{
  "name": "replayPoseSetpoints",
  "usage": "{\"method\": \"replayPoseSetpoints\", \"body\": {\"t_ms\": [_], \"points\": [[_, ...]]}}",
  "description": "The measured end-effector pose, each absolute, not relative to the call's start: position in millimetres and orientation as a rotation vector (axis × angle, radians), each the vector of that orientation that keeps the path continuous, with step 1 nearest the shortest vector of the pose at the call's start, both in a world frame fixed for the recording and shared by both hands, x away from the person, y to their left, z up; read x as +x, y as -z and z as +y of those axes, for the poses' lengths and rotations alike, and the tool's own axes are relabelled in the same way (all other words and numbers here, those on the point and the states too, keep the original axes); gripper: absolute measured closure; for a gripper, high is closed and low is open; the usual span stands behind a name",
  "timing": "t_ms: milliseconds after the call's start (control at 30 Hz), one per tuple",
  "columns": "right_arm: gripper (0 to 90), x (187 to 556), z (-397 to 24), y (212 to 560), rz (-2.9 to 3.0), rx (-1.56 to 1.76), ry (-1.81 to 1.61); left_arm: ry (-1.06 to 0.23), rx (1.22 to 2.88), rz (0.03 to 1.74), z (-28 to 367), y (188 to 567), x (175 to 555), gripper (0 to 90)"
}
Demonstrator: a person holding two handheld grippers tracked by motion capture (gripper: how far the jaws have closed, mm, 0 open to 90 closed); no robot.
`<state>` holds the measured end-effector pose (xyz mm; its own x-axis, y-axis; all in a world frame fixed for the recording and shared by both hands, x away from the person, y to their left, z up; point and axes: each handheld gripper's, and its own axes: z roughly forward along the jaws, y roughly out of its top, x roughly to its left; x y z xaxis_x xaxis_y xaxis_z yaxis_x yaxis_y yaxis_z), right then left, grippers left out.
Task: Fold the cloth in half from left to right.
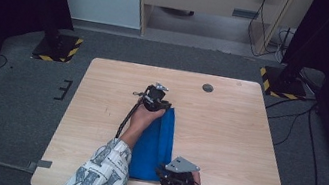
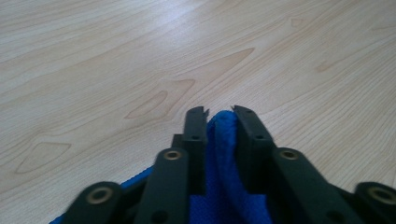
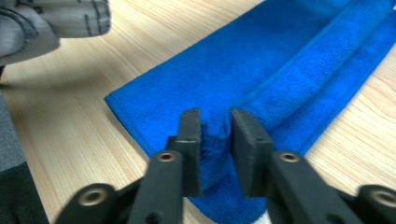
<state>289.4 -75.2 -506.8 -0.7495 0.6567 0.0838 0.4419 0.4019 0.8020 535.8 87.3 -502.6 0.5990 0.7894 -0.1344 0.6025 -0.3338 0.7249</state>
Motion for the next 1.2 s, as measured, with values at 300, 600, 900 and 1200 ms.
{"method": "replayPoseSetpoints", "body": {"t_ms": [300,600,900,1200], "points": [[48.7,293,-80,509,2.417,1.017,-1.247,-0.286,2.042,1.072,84,503,534,62.8],[35.6,296,-80,511,2.436,1.033,-1.239,-0.304,2.008,1.057,87,502,531,41.8],[23.5,298,-78,515,2.441,1.046,-1.225,-0.311,1.982,1.034,95,496,524,25.2],[15.7,299,-78,515,2.436,1.074,-1.216,-0.315,1.992,1.014,101,490,510,14.1]]}}
